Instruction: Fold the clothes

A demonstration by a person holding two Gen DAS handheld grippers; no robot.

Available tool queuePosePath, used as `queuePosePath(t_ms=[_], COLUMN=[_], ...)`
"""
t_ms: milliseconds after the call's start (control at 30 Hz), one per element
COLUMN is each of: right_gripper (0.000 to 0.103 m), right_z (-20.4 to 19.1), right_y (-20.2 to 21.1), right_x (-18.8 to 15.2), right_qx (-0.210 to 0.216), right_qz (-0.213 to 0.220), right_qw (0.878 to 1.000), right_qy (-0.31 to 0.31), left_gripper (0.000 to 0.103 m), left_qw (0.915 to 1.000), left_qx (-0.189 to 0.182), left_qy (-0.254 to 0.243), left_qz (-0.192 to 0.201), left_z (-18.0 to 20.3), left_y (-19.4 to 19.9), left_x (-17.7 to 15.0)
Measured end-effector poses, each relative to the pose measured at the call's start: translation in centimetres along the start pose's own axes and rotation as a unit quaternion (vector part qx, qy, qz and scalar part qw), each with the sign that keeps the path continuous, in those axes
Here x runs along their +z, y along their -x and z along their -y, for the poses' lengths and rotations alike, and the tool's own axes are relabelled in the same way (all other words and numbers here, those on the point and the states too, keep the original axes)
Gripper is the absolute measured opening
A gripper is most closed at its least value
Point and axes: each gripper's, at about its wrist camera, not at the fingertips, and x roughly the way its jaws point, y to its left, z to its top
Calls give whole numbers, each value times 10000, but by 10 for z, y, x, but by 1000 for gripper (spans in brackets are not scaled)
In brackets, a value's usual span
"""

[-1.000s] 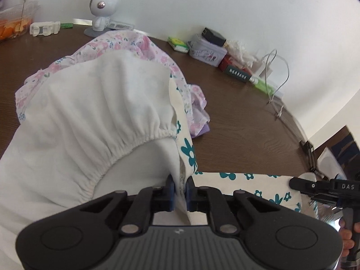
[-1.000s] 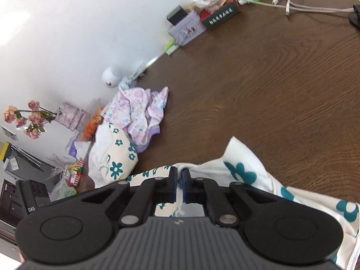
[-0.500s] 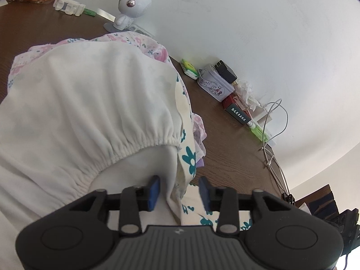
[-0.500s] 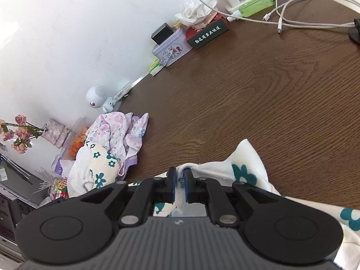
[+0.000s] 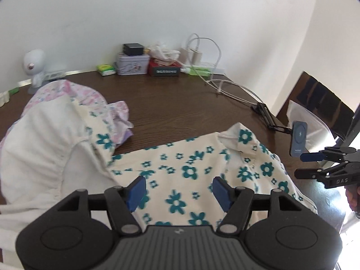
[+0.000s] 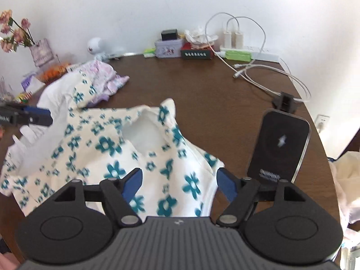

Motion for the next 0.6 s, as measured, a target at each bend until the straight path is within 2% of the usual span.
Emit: queuePosePath(t_ms=[167,300,400,533,600], right_gripper=[70,70,70,71,71], right_z=[5,-5,-4,0,-1], right_y=[9,18,24,29,30], right_x=[-36,-60,-72,-83,-86], right_qx=[255,296,397,529,573], right_qz=[26,205,269,374,405], right_qw=[9996,9993,9988,9979,9975], right_qy=[-116,141,87,6,50], left_gripper=[64,64,64,64,57], left_qw=[9979,9969,9971,9956,9948], left_qx=[-435,-343,-317,-636,-678], left_qy=[-443,-543,-282,137,183], left_qz=[-192,-459,-635,-671,-740], left_z=[66,94,93,85,86], left_y=[-54,-106,-137,-159,-167], left_x=[36,51,57,61,60])
